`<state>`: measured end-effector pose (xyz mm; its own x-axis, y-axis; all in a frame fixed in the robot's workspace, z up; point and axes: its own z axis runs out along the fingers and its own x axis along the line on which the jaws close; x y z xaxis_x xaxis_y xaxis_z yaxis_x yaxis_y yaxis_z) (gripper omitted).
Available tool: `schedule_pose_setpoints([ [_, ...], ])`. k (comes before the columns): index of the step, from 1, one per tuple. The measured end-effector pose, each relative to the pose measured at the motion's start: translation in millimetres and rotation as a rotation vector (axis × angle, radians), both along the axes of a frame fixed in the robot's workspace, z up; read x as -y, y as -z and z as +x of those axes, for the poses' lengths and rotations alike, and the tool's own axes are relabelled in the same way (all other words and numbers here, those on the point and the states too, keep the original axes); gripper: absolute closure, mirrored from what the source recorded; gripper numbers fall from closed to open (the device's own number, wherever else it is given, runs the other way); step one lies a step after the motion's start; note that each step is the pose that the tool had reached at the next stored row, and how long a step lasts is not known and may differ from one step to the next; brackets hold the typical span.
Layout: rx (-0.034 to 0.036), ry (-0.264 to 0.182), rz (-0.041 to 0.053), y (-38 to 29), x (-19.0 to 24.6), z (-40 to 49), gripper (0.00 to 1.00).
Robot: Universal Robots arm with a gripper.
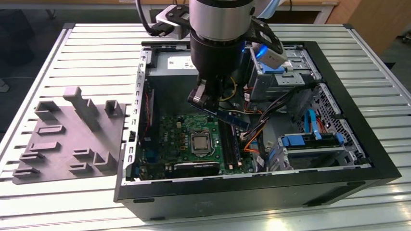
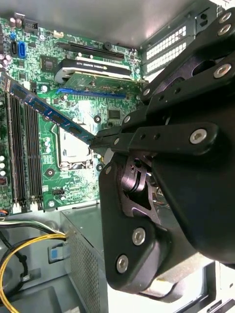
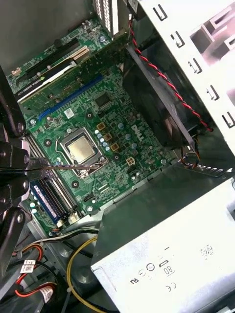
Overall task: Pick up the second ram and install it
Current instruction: 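Insert the second ram into the second slot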
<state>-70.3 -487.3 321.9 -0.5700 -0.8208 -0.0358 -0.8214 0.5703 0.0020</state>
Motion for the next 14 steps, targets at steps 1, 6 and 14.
schedule_pose_setpoints([
  [1,0.0,0.005,-0.0001,0.0,0.0,0.0,0.89],
  [6,0.0,0.03,0.0,0.0,0.0,0.0,0.89],
  [14,0.0,0.068,-0.0001,0.0,0.0,0.0,0.89],
])
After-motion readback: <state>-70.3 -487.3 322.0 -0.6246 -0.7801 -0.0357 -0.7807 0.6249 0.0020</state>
